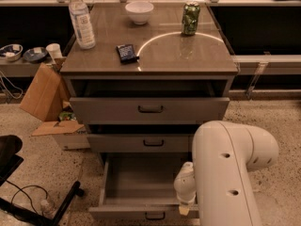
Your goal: Open bottom drawer
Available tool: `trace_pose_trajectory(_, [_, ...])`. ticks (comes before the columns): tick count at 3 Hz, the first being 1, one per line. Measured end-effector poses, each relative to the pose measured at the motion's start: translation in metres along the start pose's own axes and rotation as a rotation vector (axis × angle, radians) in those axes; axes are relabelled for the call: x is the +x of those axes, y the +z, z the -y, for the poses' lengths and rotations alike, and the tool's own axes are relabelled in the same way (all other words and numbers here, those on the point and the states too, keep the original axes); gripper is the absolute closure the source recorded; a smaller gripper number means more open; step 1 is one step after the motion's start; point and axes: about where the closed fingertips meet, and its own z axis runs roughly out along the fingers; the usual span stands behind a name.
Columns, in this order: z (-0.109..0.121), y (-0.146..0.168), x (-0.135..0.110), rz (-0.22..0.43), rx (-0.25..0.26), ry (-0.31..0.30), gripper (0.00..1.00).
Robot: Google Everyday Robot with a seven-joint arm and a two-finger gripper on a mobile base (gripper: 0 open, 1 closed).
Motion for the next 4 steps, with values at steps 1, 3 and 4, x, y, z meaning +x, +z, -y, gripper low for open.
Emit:
trace_pose_trajectory(1, [0.0000, 0.0000, 0.0000, 0.000, 0.000, 0.000, 0.59])
trace_pose_trajectory(3, [-0.0001, 0.0001, 0.0000, 0.000, 0.000, 0.000, 0.05])
trace_pose_trajectory(4, [-0.0001, 0.0001, 0.0000, 0.000, 0.000, 0.000, 0.00])
